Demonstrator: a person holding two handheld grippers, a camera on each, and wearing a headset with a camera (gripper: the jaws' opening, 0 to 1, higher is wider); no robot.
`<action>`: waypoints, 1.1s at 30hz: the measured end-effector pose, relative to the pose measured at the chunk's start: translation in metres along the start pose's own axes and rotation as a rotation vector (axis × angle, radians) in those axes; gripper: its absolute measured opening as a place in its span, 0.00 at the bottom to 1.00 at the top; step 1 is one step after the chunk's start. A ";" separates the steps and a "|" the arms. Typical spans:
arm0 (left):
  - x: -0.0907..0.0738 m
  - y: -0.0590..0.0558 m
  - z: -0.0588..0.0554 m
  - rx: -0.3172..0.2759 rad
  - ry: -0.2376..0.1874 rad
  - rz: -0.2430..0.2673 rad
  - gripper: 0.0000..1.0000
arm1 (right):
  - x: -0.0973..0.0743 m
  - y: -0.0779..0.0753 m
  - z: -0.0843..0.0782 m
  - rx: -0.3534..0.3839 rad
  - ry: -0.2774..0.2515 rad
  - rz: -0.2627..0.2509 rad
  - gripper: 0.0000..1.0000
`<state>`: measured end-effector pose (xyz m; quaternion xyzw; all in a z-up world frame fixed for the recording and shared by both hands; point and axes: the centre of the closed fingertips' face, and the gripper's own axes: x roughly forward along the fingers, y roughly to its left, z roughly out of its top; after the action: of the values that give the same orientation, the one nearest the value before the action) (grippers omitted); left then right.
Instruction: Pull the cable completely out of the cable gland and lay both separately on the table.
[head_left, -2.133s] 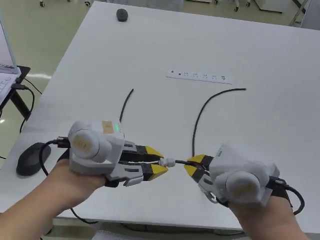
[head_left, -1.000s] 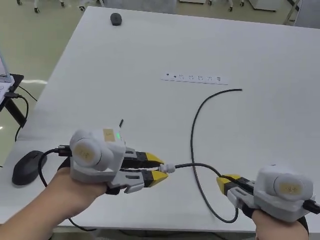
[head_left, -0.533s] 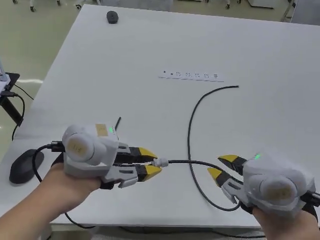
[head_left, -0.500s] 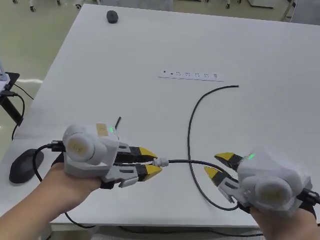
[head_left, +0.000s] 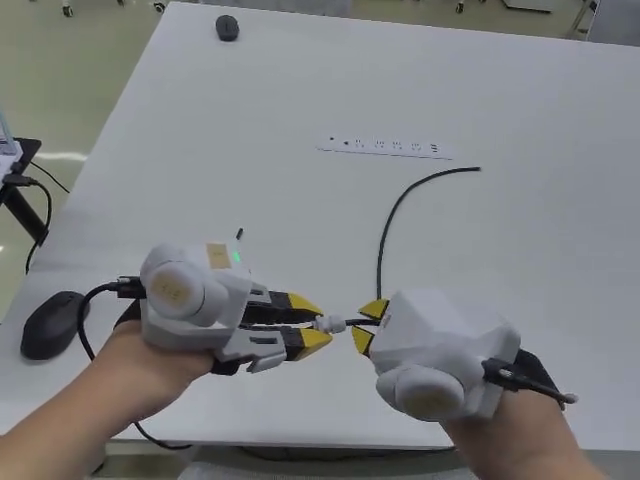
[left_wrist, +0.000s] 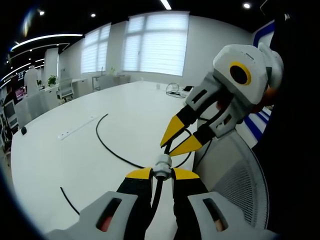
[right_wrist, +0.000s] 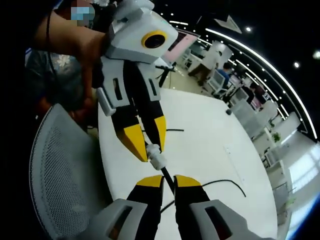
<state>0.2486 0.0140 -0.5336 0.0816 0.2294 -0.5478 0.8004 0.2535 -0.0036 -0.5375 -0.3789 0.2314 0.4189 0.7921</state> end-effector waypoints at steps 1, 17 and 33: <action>0.000 0.000 -0.001 0.002 0.002 0.000 0.15 | 0.000 0.001 -0.001 0.005 -0.002 0.003 0.03; 0.000 0.002 0.004 -0.004 -0.019 0.002 0.15 | -0.002 -0.017 -0.020 0.098 -0.010 -0.045 0.01; 0.001 0.004 0.005 -0.003 -0.014 -0.005 0.15 | -0.006 -0.049 -0.065 0.392 -0.030 -0.122 0.01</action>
<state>0.2533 0.0132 -0.5303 0.0761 0.2250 -0.5500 0.8007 0.2882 -0.0761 -0.5525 -0.2247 0.2732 0.3226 0.8779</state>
